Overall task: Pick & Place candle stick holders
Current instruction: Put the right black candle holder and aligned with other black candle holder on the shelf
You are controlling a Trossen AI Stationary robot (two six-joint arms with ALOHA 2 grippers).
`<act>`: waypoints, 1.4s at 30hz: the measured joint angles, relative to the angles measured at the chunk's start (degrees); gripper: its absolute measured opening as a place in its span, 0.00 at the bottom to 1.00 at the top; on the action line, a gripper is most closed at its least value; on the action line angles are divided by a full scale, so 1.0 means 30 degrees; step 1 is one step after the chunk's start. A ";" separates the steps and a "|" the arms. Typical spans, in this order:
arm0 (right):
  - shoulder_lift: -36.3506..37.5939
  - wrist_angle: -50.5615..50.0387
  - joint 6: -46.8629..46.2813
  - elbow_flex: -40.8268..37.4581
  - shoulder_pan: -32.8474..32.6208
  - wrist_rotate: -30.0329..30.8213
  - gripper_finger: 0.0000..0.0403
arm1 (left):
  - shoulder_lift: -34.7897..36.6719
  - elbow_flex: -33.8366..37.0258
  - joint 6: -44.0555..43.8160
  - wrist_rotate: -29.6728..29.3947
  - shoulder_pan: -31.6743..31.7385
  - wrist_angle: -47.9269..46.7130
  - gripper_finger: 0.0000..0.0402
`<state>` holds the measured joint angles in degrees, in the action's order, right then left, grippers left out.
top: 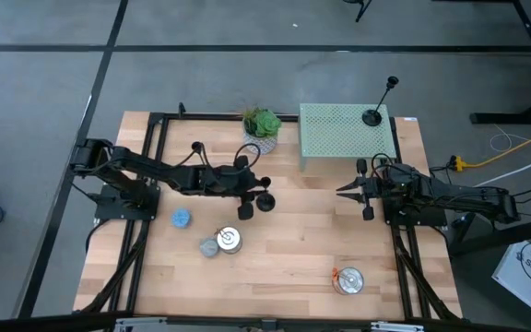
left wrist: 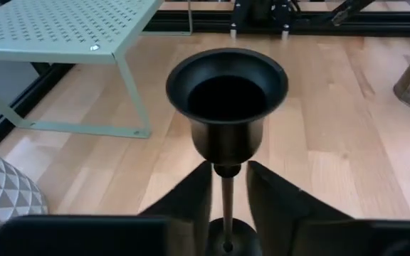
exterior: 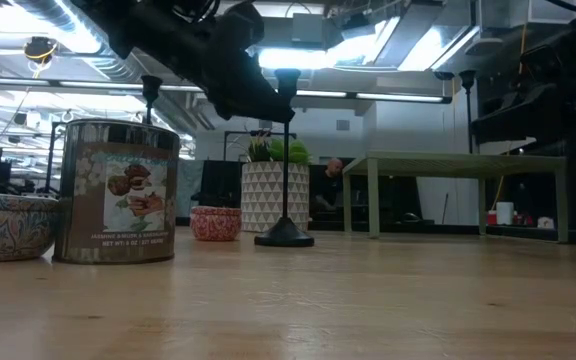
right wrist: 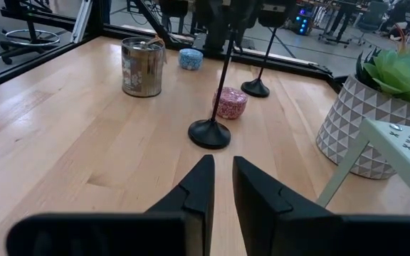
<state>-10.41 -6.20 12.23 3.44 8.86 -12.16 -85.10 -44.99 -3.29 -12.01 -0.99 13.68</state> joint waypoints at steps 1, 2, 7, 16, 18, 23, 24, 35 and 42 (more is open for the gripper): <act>0.0000 -0.0003 0.0001 0.0000 0.0002 0.0000 0.13 | 0.0000 0.0000 0.0006 -0.0013 0.0000 0.0077 0.16; 0.0000 -0.0002 0.0000 0.0000 0.0000 0.0005 0.13 | 0.0000 0.0000 0.0085 -0.0025 0.0000 0.0163 0.13; 0.0000 -0.0005 0.0001 0.0000 0.0006 0.0001 0.13 | 0.0000 0.0000 0.0495 -0.0092 0.0002 0.0536 0.02; 0.0000 -0.0005 0.0007 0.0000 0.0000 0.0000 0.13 | 0.0000 0.0000 0.0503 -0.0608 0.0007 0.0569 0.00; 0.0000 -0.0005 0.0007 0.0000 0.0001 0.0000 0.13 | 0.0000 0.0000 0.0503 -0.0619 0.0007 0.0565 0.00; 0.0000 -0.0005 0.0007 0.0000 0.0004 0.0000 0.13 | 0.0000 0.0000 0.0418 -0.0617 0.0007 0.0550 0.01; 0.0000 -0.0005 0.0007 0.0000 0.0000 0.0000 0.13 | 0.0000 0.0000 0.0361 -0.0619 0.0007 0.0543 0.02; 0.0000 -0.0005 0.0007 0.0000 0.0000 0.0000 0.14 | 0.0000 0.0007 -0.0330 -0.0162 0.0007 0.0514 0.26; 0.0000 -0.0002 0.0007 0.0000 0.0000 0.0005 0.14 | -0.2054 0.0015 -0.0997 0.0318 0.0013 0.2880 0.46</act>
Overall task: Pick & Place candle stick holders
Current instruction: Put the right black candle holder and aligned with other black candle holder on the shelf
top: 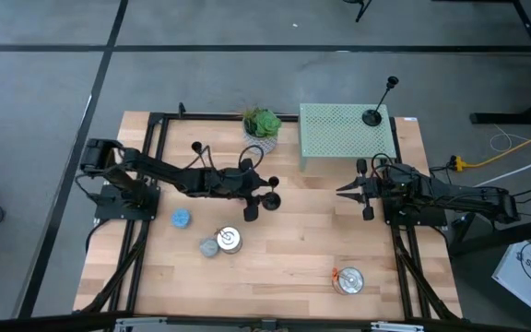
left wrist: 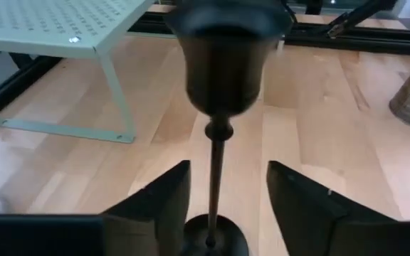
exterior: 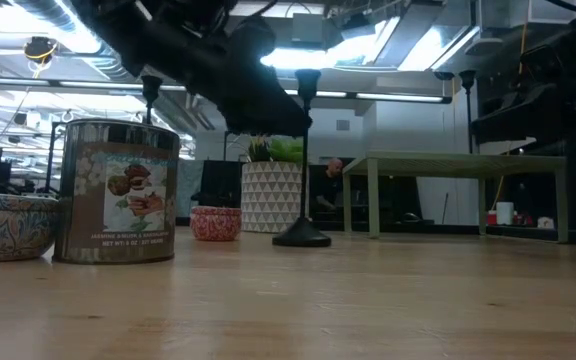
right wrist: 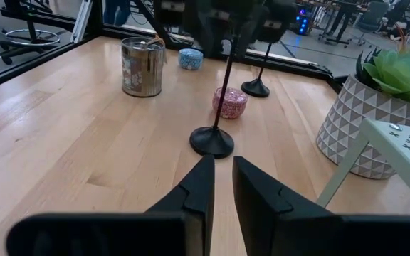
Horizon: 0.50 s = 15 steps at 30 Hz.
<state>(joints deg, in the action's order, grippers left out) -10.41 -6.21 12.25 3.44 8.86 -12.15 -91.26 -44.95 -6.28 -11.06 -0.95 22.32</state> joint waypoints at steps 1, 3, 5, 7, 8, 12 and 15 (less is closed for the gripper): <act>0.0000 0.0001 0.0000 0.0000 0.0007 0.0002 0.14 | -0.0345 0.0000 0.0059 -0.0155 -0.0006 0.0566 0.48; 0.0000 0.0004 0.0000 0.0000 0.0005 -0.0004 0.14 | -0.0765 0.0000 0.0385 -0.0745 -0.0006 0.1305 0.49; 0.0000 -0.0002 0.0000 0.0000 0.0007 0.0002 0.14 | -0.0838 0.0000 0.0548 -0.1225 0.0001 0.1603 0.50; 0.0000 0.0005 0.0000 0.0000 0.0007 -0.0005 0.14 | -0.0799 0.0000 0.0736 -0.1672 0.0001 0.1775 0.49; 0.0000 -0.0002 0.0000 0.0000 0.0007 0.0002 0.14 | -0.0754 0.0000 0.0839 -0.1862 0.0001 0.1768 0.47; 0.0000 -0.0003 0.0000 0.0000 0.0007 0.0002 0.14 | -0.0438 0.0000 0.1171 -0.1842 0.0001 0.1894 0.40; 0.0000 -0.0003 0.0000 0.0000 0.0000 0.0002 0.14 | -0.0466 0.0000 0.1169 -0.1802 0.0001 0.1742 0.31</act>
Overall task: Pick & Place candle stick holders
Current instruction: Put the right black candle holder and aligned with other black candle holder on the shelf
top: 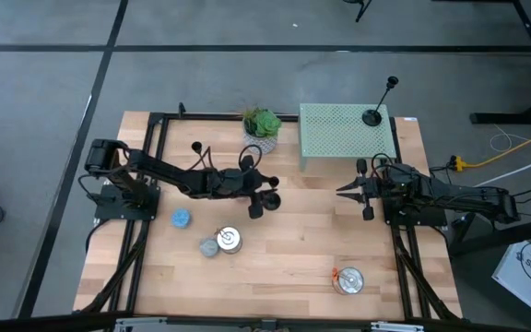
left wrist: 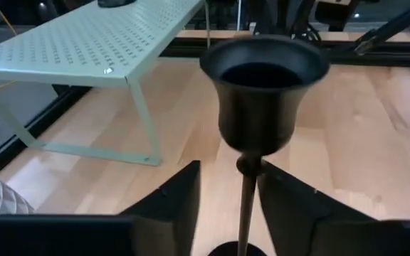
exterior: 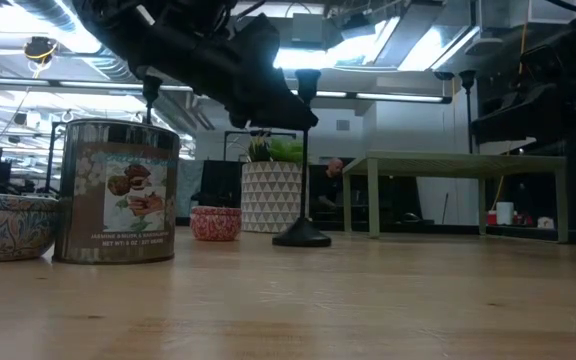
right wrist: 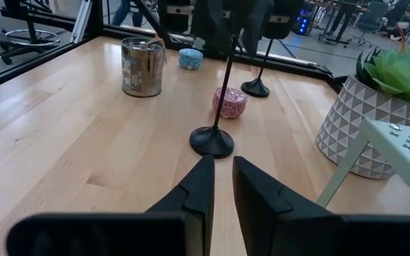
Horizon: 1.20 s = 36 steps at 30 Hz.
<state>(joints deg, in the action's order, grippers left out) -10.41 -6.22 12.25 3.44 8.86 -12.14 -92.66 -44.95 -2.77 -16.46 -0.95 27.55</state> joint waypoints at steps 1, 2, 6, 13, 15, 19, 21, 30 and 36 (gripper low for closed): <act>0.0000 0.0000 0.0000 0.0000 0.0007 0.0000 0.14 | 0.0000 0.0000 0.0010 0.0035 0.0000 0.0019 0.28; 0.0000 0.0000 0.0000 0.0000 0.0001 0.0000 0.14 | 0.0000 0.0000 0.0015 0.0172 0.0000 0.0053 0.25; 0.0000 0.0000 0.0004 0.0000 0.0000 -0.0003 0.14 | 0.0000 0.0000 0.0024 0.0785 0.0000 0.0284 0.11; 0.0000 0.0003 0.0005 0.0000 0.0002 -0.0007 0.14 | 0.0000 0.0000 0.0455 0.0880 0.0000 0.0587 0.03; 0.0000 0.0004 0.0003 0.0000 0.0003 0.0000 0.14 | 0.0000 0.0000 0.0641 0.0886 0.0000 0.0936 0.03; 0.0000 0.0007 0.0007 0.0000 0.0007 -0.0007 0.14 | 0.0000 0.0000 0.0835 0.1071 0.0207 0.1712 0.02; 0.0000 0.0000 0.0007 0.0000 0.0003 -0.0003 0.14 | 0.0000 -0.0074 0.0669 0.1372 0.0465 0.1740 0.02; 0.0000 0.0000 0.0007 0.0000 0.0000 0.0000 0.14 | 0.0000 -0.3234 0.0375 0.2883 0.1027 -0.2436 0.02; 0.0000 0.0000 0.0007 0.0000 0.0005 0.0000 0.14 | 0.0000 -0.7077 0.0733 0.2883 0.0821 -0.6810 0.02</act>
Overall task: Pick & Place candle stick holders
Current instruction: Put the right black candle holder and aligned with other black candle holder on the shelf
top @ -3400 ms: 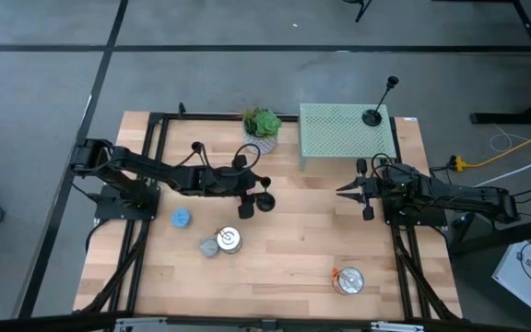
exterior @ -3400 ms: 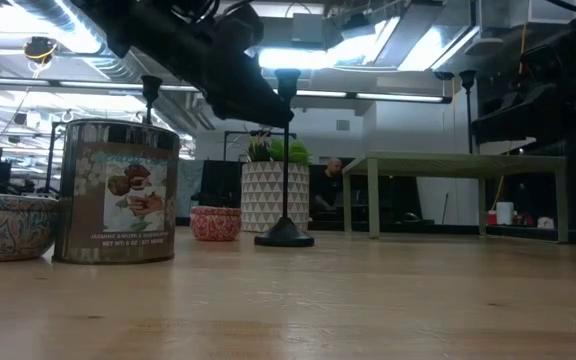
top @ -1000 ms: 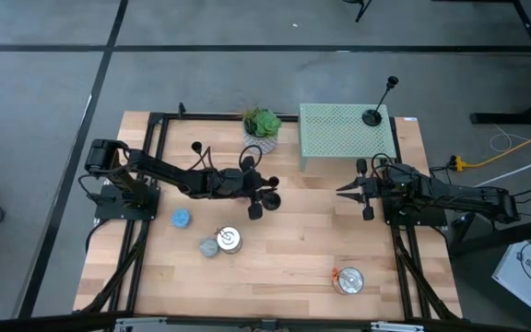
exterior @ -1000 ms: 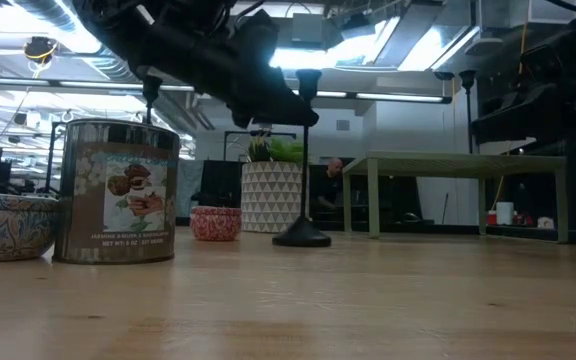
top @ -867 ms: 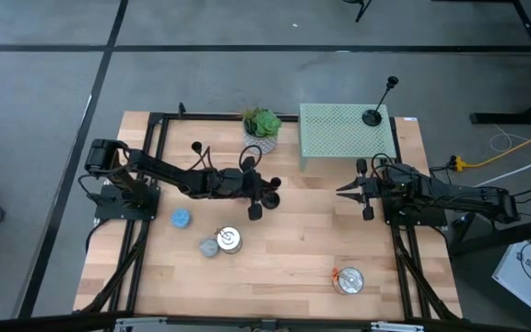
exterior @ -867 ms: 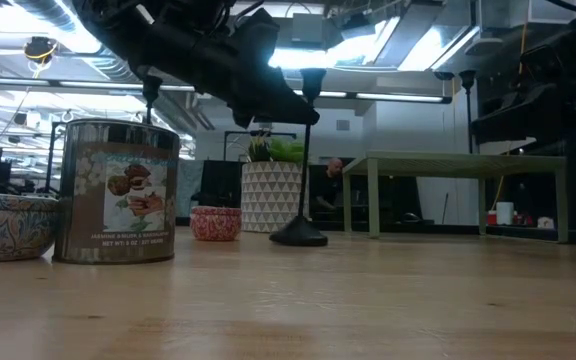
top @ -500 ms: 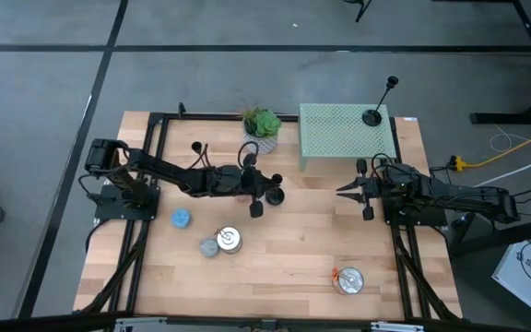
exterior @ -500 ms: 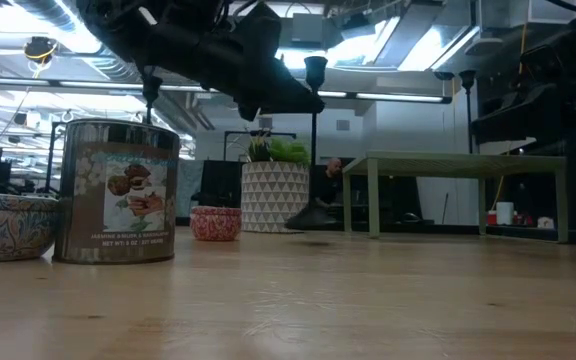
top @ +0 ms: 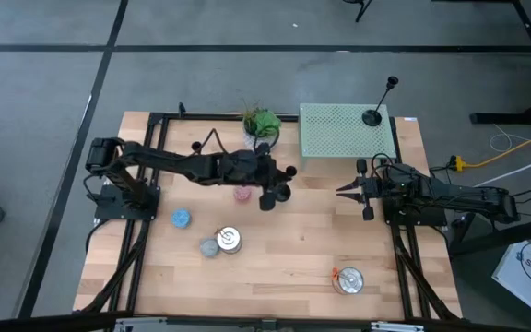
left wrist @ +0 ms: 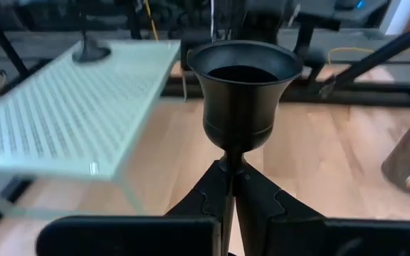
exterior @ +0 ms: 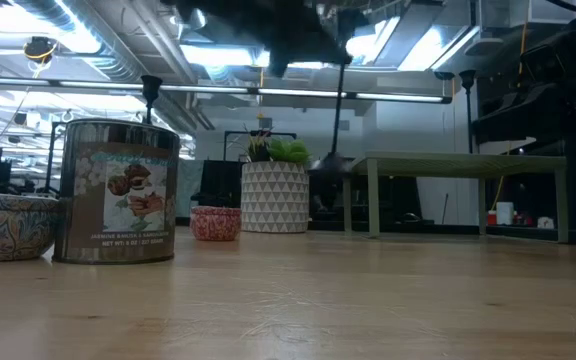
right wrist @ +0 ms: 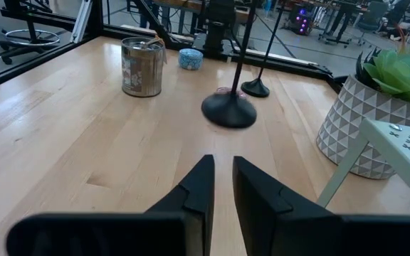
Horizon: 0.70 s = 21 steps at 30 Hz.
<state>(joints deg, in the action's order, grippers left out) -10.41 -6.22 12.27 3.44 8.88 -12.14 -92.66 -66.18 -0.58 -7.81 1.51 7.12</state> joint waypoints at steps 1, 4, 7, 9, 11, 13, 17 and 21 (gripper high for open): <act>0.0000 0.0000 0.0000 0.0000 0.0002 0.0000 0.14 | 0.0000 -0.0563 0.0194 -0.0010 -0.0015 -0.0308 0.02; 0.0000 0.0004 0.0000 0.0000 0.0002 0.0000 0.13 | 0.0000 -0.2116 0.0422 -0.0532 -0.0129 -0.1110 0.02; 0.0000 0.0001 0.0000 0.0000 -0.0004 0.0000 0.13 | 0.0000 -0.3582 0.0493 -0.1480 -0.0051 -0.2005 0.02; 0.0000 0.0000 0.0000 0.0000 -0.0001 -0.0003 0.13 | 0.0000 -0.4530 0.0826 -0.1725 0.0089 -0.2333 0.02; 0.0000 0.0000 0.0000 0.0000 -0.0003 0.0000 0.13 | 0.0000 -0.5240 0.1406 -0.1738 0.0254 -0.2389 0.02; 0.0000 0.0007 0.0000 0.0000 -0.0003 0.0000 0.13 | 0.0000 -0.5738 0.2011 -0.1731 0.0449 -0.2457 0.02; 0.0000 0.0001 0.0000 0.0000 -0.0005 0.0000 0.13 | 0.0000 -0.6095 0.3092 -0.1580 0.1144 -0.1942 0.02; 0.0000 0.0005 0.0000 0.0000 -0.0001 0.0000 0.13 | -0.0308 -0.6124 0.3272 0.0472 0.2471 0.0005 0.02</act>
<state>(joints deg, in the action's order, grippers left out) -10.41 -6.20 12.27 3.44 8.88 -12.14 -93.59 -84.55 9.24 -6.40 8.92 7.13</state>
